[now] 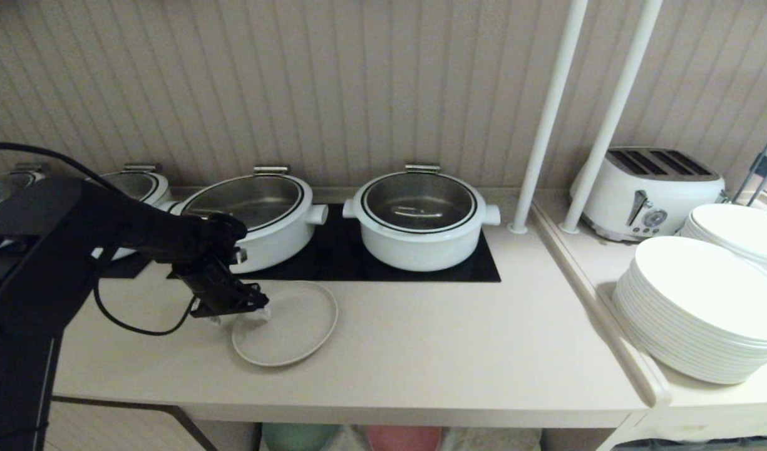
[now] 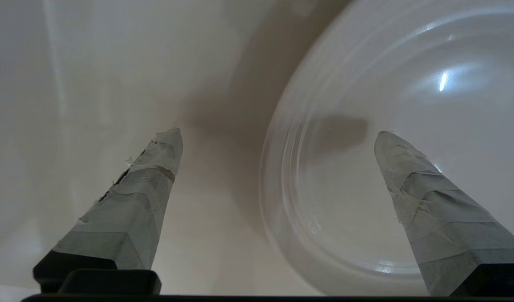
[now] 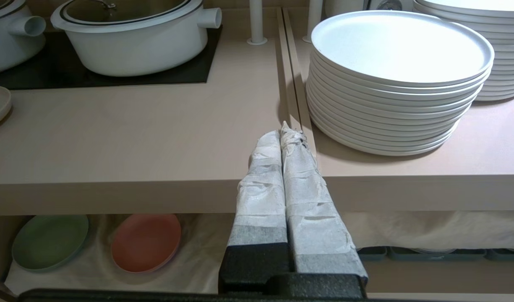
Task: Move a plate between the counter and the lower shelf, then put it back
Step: Pick up the plate
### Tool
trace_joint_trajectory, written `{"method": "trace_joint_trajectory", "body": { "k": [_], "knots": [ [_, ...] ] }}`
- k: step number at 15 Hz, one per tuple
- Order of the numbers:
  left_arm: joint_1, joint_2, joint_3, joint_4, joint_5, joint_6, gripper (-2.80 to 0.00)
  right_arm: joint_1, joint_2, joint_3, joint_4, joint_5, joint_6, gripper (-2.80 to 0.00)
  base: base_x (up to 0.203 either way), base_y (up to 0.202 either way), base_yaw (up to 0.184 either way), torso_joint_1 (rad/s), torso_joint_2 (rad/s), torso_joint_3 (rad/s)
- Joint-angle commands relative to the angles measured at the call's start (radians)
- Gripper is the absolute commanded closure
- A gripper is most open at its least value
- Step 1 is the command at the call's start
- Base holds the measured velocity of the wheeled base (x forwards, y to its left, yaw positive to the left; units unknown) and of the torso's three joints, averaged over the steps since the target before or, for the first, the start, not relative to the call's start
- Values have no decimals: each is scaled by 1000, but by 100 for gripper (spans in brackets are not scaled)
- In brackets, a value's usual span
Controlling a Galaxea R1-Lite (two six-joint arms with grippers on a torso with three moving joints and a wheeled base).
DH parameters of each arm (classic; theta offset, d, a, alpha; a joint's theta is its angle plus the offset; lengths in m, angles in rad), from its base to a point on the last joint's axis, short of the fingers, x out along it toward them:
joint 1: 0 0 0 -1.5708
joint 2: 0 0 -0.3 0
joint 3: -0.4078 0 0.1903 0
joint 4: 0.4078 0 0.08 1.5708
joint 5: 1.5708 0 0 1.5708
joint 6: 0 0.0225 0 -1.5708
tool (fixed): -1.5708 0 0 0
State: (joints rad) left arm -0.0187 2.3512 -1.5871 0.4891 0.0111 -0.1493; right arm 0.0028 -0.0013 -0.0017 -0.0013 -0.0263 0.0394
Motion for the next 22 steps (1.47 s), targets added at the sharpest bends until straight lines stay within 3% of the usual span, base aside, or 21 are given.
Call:
{"method": "trace_joint_trajectory", "body": {
  "k": [1, 9, 10, 22],
  "knots": [
    [0, 22, -14, 4, 0, -24, -280, 0, 1, -1, 0, 0, 1, 0, 0, 0, 0, 0, 0, 0],
    [-3, 37, -14, 3, -3, -26, -280, 0, 1, 0, 0, 0, 1, 0, 0, 0, 0, 0, 0, 0],
    [-3, 37, -13, 3, -5, -26, 0, 0, 1, -1, 0, 0, 1, 0, 0, 0, 0, 0, 0, 0],
    [-4, 44, -13, 5, 0, -24, 0, 0, 1, 0, 0, 0, 1, 0, 0, 0, 0, 0, 0, 0]
  ]
}}
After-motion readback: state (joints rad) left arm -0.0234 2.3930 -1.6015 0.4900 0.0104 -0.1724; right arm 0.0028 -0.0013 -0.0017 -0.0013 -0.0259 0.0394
